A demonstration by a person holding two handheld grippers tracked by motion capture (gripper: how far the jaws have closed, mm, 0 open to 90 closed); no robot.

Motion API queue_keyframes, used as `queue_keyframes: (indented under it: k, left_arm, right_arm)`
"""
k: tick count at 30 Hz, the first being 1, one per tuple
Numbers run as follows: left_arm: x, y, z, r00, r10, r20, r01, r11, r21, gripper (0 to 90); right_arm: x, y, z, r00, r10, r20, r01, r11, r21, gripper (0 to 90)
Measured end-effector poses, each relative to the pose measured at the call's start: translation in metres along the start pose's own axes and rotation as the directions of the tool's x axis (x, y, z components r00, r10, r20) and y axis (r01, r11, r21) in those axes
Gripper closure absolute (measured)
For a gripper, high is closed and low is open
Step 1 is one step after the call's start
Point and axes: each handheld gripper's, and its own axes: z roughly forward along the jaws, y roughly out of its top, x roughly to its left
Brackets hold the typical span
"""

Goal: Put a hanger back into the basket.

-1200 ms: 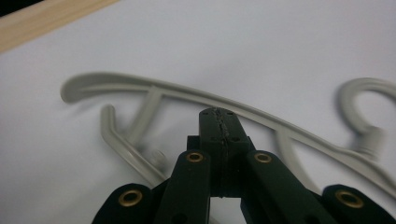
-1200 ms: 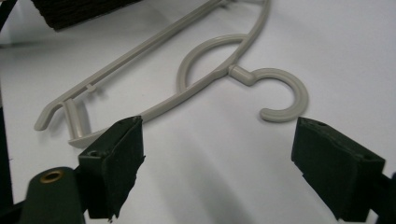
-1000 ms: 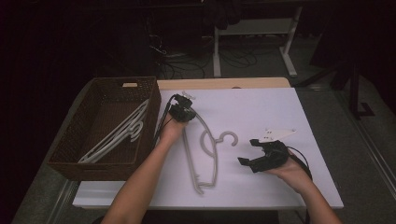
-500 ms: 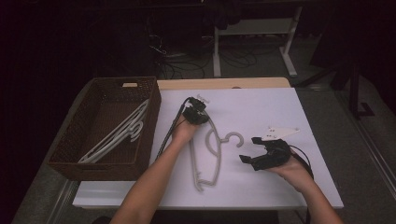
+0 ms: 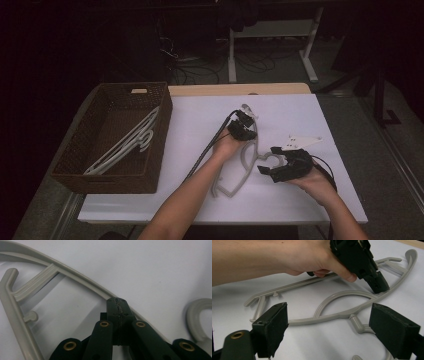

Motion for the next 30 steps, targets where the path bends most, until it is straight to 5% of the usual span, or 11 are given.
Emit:
queue_keyframes:
  k: [6, 13, 22, 25, 30]
  left_arm:
    - [-0.013, -0.019, -0.043, 0.9984, -0.02, 0.053, 0.022, 0.999, -0.039, 90.0]
    - [-0.057, -0.053, -0.08, 0.9917, 0.025, 0.126, -0.019, 0.9989, -0.043, 90.0]
    - [-0.106, -0.084, -0.08, 0.9808, 0.07, 0.182, -0.073, 0.9973, 0.006, 90.0]
    - [-0.11, -0.094, -0.077, 0.9834, 0.093, 0.156, -0.1, 0.9941, 0.04, 90.0]
    - [-0.107, -0.107, -0.081, 0.9877, 0.086, 0.131, -0.093, 0.9942, 0.053, 90.0]
  right_arm:
    - [-0.003, 0.0, -0.003, 0.9999, 0.012, 0.009, -0.012, 1.0, -0.01, 14.6]
    - [-0.004, 0.0, -0.004, 0.9997, 0.014, 0.021, -0.014, 1.0, -0.007, 14.5]
    - [-0.011, -0.001, -0.009, 0.9987, 0.031, 0.042, -0.03, 0.999, -0.02, 14.6]
    - [-0.012, -0.001, -0.009, 0.9984, 0.035, 0.044, -0.034, 0.999, -0.022, 14.6]
    - [-0.013, -0.001, -0.009, 0.9983, 0.037, 0.045, -0.036, 0.999, -0.022, 14.5]
